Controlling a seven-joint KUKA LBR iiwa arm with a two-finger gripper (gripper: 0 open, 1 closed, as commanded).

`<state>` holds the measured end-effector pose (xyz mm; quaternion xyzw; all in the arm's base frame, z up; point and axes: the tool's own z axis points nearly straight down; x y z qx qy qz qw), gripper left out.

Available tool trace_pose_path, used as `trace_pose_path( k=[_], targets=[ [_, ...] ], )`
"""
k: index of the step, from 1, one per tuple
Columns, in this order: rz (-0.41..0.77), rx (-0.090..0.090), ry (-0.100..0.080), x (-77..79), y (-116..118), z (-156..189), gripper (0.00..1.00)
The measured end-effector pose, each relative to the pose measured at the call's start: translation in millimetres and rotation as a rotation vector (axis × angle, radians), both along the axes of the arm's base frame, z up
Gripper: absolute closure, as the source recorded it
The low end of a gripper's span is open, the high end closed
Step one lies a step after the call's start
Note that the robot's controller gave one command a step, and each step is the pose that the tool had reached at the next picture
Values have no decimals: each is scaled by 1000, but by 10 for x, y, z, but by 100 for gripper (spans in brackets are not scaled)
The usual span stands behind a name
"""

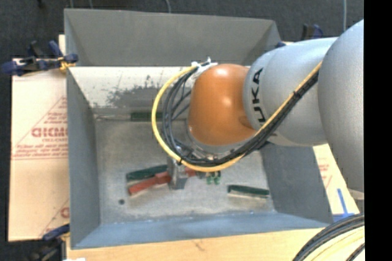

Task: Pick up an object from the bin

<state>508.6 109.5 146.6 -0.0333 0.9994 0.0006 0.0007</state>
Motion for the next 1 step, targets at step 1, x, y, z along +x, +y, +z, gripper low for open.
trace_pose_path(
  k=[1],
  targets=[
    [-1,0,0,0,0,0,100]
  ],
)
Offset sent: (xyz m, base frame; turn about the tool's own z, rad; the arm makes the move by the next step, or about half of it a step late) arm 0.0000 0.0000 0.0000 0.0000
